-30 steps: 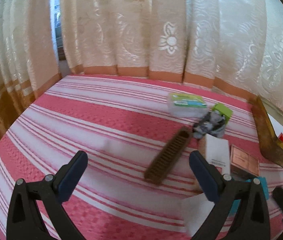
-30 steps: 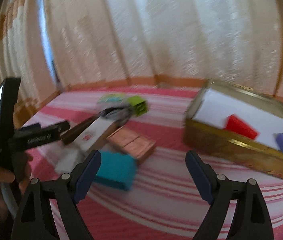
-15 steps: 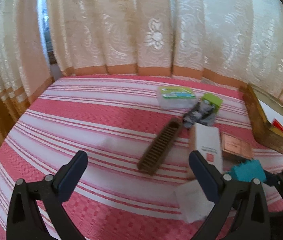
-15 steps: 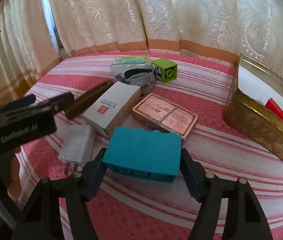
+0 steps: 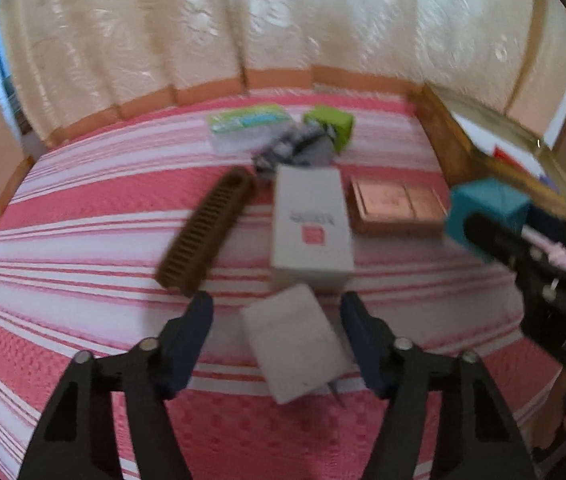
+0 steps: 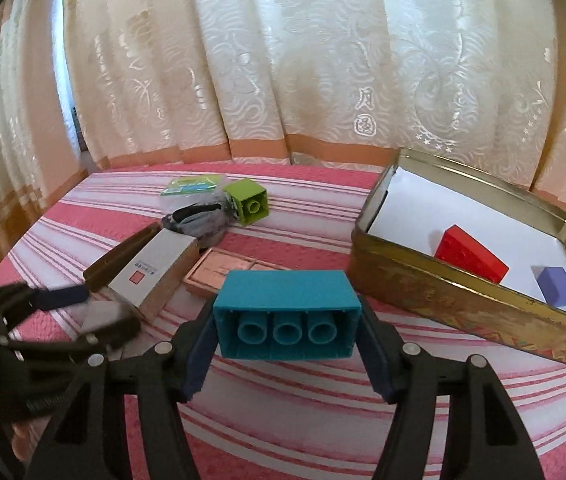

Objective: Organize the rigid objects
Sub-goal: 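Grasp the white charger with the left tool while the right tool grasps the teal brick, then carry the white charger and teal brick into the gold tray and release both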

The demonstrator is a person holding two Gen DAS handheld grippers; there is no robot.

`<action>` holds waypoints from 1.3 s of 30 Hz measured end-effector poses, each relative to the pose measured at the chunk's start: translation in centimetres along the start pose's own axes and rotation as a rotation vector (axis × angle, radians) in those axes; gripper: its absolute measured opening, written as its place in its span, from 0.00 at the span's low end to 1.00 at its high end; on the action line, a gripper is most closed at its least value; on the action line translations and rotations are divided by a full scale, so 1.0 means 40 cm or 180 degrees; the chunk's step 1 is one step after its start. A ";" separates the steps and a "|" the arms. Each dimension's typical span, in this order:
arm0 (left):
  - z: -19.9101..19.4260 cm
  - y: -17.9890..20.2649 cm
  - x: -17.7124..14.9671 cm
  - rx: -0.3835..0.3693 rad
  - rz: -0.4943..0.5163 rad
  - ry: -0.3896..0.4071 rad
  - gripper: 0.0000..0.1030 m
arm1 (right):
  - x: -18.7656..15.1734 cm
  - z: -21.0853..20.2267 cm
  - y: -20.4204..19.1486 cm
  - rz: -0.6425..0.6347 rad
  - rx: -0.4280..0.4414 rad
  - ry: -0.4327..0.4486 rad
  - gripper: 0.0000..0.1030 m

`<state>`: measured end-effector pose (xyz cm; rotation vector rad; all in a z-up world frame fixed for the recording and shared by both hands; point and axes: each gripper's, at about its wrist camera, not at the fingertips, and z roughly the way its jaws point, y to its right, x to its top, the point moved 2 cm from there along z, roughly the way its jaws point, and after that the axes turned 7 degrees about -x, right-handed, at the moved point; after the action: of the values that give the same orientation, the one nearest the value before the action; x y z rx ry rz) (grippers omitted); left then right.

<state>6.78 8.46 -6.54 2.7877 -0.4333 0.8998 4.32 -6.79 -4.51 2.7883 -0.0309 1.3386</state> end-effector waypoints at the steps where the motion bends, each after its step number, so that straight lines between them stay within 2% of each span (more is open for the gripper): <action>1: -0.003 0.001 0.000 -0.0009 0.0001 0.0035 0.60 | 0.000 -0.001 0.000 0.0004 0.0003 0.0006 0.64; 6: -0.005 -0.006 -0.002 -0.0097 -0.0024 0.0042 0.58 | -0.004 -0.008 -0.004 0.0005 0.0036 0.0031 0.64; 8: -0.005 -0.001 -0.001 -0.0134 0.0000 0.0055 0.47 | -0.003 -0.009 -0.003 0.0023 0.0050 0.0050 0.64; 11: -0.006 0.006 -0.001 -0.0151 0.0024 0.0071 0.37 | -0.004 -0.012 -0.002 0.0052 0.0100 0.0073 0.64; 15: -0.011 0.005 -0.001 -0.0190 0.0009 0.0069 0.36 | 0.000 -0.022 -0.002 0.0072 0.0106 0.0143 0.64; 18: -0.020 0.016 0.000 -0.0425 0.0015 0.0075 0.35 | 0.004 -0.031 0.002 0.0085 0.0081 0.0223 0.64; 24: -0.074 0.061 0.006 -0.0733 0.0186 0.0401 0.35 | 0.018 -0.069 0.020 0.0145 -0.0047 0.0513 0.64; 27: -0.096 0.064 0.014 -0.0755 0.0079 0.0613 0.35 | 0.025 -0.090 0.025 0.0140 -0.0111 0.0668 0.64; 34: -0.134 0.086 0.036 -0.0649 -0.0075 0.1106 0.36 | 0.041 -0.133 0.031 0.0028 -0.0266 0.1031 0.64; 39: -0.142 0.073 0.045 -0.0450 -0.0226 0.1272 0.35 | 0.050 -0.152 0.056 0.0120 -0.0317 0.1180 0.64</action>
<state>4.15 6.77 -0.69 2.3982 -0.3164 1.3132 0.76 -8.69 0.91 2.4286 -0.1321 1.7855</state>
